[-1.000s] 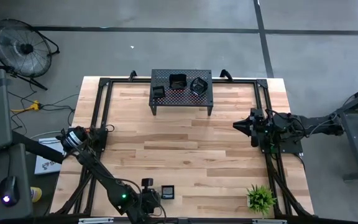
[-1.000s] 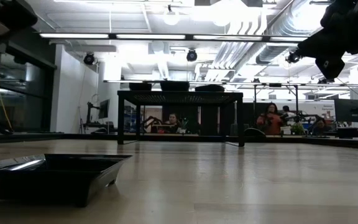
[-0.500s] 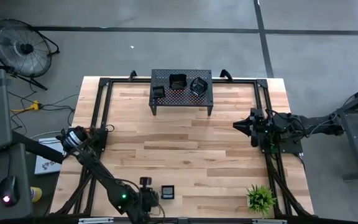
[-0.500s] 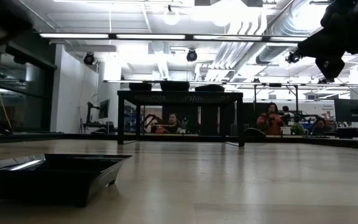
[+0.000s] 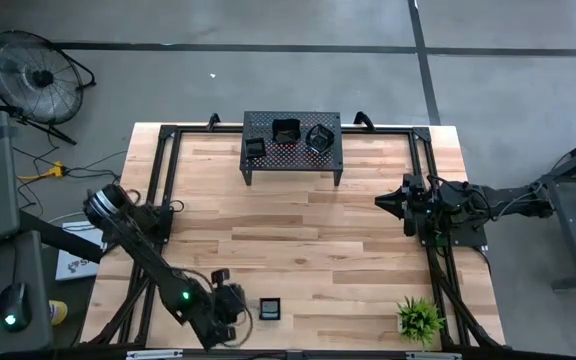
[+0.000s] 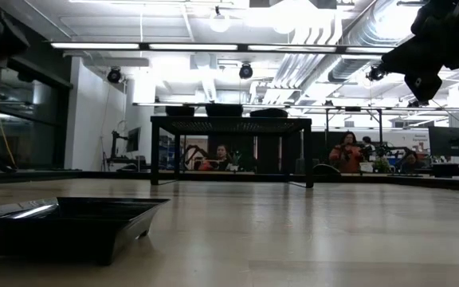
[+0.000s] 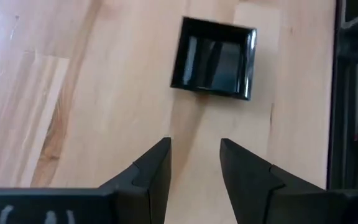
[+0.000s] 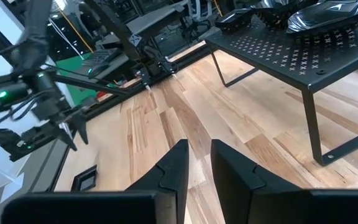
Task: Pick & Place Mini shaped plates
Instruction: Stack the square plate on top of the square plate on the shelf
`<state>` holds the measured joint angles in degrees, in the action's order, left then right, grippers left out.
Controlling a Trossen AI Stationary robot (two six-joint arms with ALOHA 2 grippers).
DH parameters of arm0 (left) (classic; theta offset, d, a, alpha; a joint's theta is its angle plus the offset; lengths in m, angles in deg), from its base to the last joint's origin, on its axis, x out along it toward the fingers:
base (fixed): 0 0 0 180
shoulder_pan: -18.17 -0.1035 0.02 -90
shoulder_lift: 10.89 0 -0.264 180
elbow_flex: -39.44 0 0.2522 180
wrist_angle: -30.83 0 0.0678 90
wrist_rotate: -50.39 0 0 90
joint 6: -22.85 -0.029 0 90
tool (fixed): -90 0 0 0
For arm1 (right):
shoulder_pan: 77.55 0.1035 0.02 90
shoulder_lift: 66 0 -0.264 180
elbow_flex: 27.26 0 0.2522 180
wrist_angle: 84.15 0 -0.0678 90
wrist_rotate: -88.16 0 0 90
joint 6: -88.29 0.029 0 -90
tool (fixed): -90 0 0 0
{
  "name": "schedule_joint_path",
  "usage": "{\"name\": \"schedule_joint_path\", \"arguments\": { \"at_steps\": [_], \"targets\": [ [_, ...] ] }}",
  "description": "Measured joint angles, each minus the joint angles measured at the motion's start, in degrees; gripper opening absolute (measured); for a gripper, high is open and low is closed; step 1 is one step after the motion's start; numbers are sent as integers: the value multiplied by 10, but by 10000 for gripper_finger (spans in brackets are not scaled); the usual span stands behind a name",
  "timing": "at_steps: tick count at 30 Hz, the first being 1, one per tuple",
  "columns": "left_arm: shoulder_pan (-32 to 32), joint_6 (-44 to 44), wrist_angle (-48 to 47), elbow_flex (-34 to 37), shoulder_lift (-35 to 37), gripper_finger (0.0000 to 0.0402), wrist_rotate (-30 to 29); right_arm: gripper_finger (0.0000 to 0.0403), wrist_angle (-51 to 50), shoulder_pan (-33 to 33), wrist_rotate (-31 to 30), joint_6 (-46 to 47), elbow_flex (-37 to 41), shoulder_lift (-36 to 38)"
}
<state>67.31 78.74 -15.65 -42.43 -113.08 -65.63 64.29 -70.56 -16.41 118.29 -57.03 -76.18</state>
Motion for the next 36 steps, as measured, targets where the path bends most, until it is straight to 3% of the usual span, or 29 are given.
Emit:
{"name": "schedule_joint_path", "arguments": {
  "at_steps": [3, 7, 11, 21, 36],
  "targets": [
    [1, 13, 121, 98, 56, 133, -12, 63, 0, 0, 0, 0, 0, 0],
    [5, 27, 407, 236, 112, 133, -26, 63, 0, 0, 0, 0, 0, 0],
    [5, 87, 564, 306, 111, 133, -26, 64, 0, 0, 0, 0, 0, 0],
    [4, 266, 568, 295, 66, 133, -35, 63, 0, 0, 0, 0, 0, 0],
    [0, 419, 570, 250, -21, 133, -54, 64, -2, 0, 0, 0, 0, 0]
  ]
}}
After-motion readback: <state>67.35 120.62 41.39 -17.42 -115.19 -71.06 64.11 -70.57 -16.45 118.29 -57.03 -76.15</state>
